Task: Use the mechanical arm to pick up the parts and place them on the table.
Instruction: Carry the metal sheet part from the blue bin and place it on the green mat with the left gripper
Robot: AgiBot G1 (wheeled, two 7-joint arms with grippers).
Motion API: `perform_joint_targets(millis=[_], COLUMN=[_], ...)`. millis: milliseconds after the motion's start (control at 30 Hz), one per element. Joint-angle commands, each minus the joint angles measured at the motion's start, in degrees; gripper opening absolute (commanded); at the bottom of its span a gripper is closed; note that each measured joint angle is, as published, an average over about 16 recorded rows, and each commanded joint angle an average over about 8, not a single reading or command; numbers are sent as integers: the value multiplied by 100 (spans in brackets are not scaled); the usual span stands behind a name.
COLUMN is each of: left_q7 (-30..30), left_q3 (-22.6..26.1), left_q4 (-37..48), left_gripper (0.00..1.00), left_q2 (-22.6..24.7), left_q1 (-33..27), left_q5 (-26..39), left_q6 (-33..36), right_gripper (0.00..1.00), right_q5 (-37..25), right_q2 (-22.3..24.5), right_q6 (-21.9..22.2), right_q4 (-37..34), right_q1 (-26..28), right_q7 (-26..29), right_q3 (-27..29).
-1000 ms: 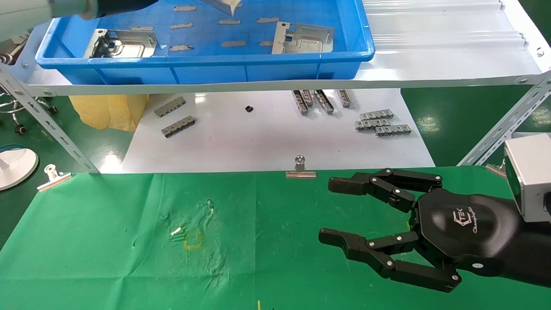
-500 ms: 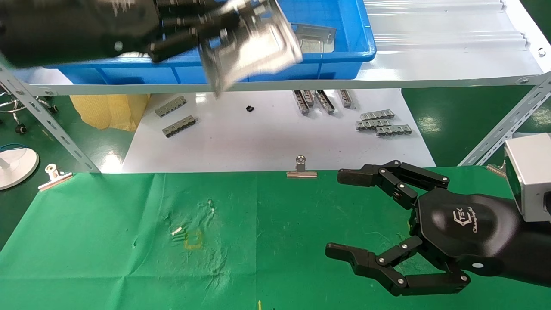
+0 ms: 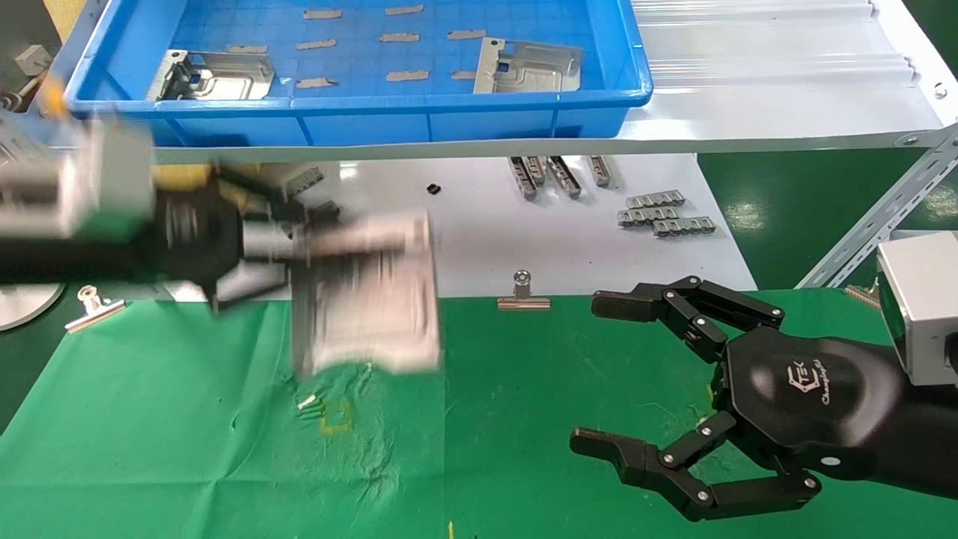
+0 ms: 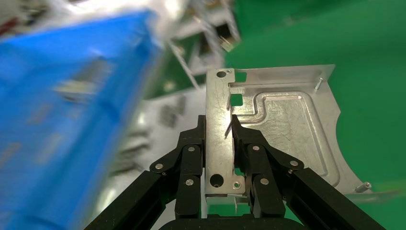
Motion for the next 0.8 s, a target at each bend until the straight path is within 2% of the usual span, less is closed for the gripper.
perform_joint_targets(millis=[33, 200, 467, 500, 733, 767, 800], left_q7=[121, 803, 1773, 1844, 2187, 2234, 2278], left_q3=[276, 731, 920, 933, 973, 977, 982], left_q4=[-479, -76, 1054, 1153, 1747, 1818, 1882], left_gripper=[0, 0, 0, 3, 89, 99, 100], left_q2=[-223, -98, 296, 334, 558, 583, 604], left_q1=[228, 498, 579, 569, 519, 508, 498], left_q5=[-63, 247, 620, 649, 713, 720, 729], left_q6=[-13, -212, -672, -699, -677, -671, -668], right_gripper=[100, 100, 100, 100, 100, 100, 100], right_q5=[0, 0, 0, 0, 0, 0, 0], right_q2=[0, 0, 0, 0, 0, 0, 0], right_q6=[0, 0, 0, 0, 0, 0, 0], right_q4=[0, 0, 0, 0, 0, 0, 0], right_q1=[0, 0, 0, 0, 0, 0, 0], right_q7=[0, 0, 0, 0, 0, 0, 0], right_q3=[0, 0, 0, 0, 0, 0, 0])
